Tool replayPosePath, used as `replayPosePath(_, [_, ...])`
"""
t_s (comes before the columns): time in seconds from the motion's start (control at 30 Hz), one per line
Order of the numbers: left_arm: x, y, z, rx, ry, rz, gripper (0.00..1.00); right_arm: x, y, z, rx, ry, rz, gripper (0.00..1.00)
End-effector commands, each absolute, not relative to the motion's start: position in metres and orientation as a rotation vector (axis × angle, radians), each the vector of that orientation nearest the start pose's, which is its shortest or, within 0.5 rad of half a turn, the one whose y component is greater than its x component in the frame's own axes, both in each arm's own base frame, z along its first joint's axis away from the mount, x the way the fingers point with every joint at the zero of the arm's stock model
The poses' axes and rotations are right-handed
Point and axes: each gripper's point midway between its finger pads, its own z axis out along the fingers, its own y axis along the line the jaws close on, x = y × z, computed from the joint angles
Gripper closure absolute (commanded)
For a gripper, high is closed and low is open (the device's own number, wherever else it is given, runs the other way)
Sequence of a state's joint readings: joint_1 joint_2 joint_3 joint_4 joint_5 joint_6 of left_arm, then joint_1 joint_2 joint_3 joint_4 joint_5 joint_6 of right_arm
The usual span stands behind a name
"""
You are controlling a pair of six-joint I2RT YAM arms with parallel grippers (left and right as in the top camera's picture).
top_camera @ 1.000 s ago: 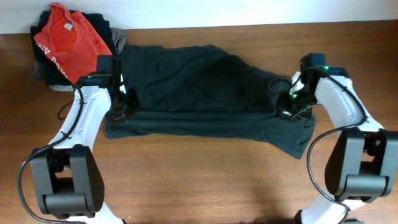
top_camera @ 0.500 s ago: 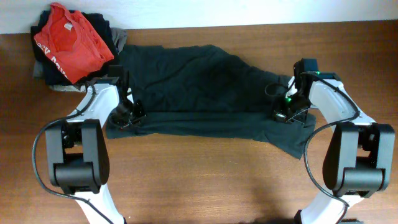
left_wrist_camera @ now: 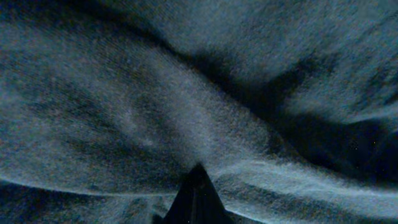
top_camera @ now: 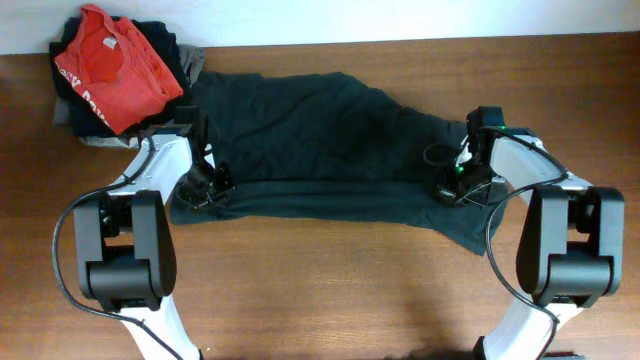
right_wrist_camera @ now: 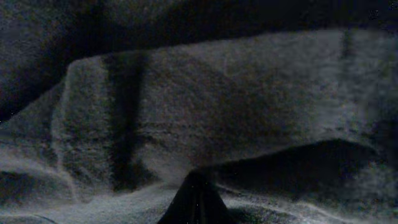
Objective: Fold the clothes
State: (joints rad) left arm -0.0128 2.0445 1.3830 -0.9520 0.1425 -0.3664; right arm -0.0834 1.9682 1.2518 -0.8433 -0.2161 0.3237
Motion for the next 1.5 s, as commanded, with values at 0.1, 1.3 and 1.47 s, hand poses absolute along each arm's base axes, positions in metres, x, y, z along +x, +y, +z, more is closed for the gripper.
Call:
replayPosePath(0.1, [0.336, -0.021, -0.005, -0.718, 3.228, -0.106, 0.99, 0.334, -0.017, -0.015, 0.792, 3.112, 0.250, 0.96])
replayPosePath(1.3, [0.229, -0.022, -0.007, -0.926, 3.481, 0.021, 0.99, 0.306, -0.121, 0.008, 1.155, 3.060, -0.048, 0.96])
replayPosePath(1.47, [0.260, -0.010, 0.025, -0.830, 3.276, 0.045, 0.99, 0.310, -0.133, 0.016, 1.194, 3.018, -0.146, 0.96])
